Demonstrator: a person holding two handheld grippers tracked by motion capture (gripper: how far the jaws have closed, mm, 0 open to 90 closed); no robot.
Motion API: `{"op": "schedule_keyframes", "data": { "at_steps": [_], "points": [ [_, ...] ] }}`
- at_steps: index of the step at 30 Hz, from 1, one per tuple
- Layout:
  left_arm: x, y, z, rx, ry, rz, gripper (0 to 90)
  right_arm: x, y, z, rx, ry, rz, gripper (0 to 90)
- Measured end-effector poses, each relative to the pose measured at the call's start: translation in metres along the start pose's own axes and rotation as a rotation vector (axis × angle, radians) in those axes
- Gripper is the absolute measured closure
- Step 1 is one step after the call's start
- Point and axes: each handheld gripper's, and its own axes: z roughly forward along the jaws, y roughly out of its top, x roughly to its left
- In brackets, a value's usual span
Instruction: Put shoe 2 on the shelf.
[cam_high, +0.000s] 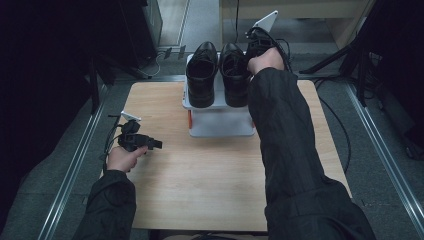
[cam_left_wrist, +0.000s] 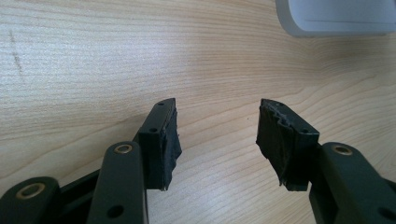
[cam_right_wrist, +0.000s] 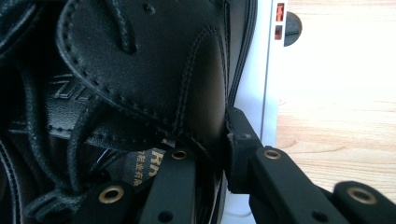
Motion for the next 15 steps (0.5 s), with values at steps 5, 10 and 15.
{"op": "schedule_keyframes", "data": {
  "at_steps": [5,10,15],
  "points": [
    [-0.001,0.0001,0.0003,-0.001,-0.001,0.006,47.6,0.0023,-0.0023,-0.0001,-0.001,0.011,-0.003,83.0],
    [-0.0017,0.0001,0.0005,0.001,-0.001,0.005,47.6,0.0039,-0.0029,0.0003,-0.005,0.012,0.003,82.9],
    [-0.001,0.0004,0.0006,0.005,-0.001,0.004,47.6,0.0022,-0.0033,0.0014,-0.005,0.027,0.013,82.2]
  ]
}}
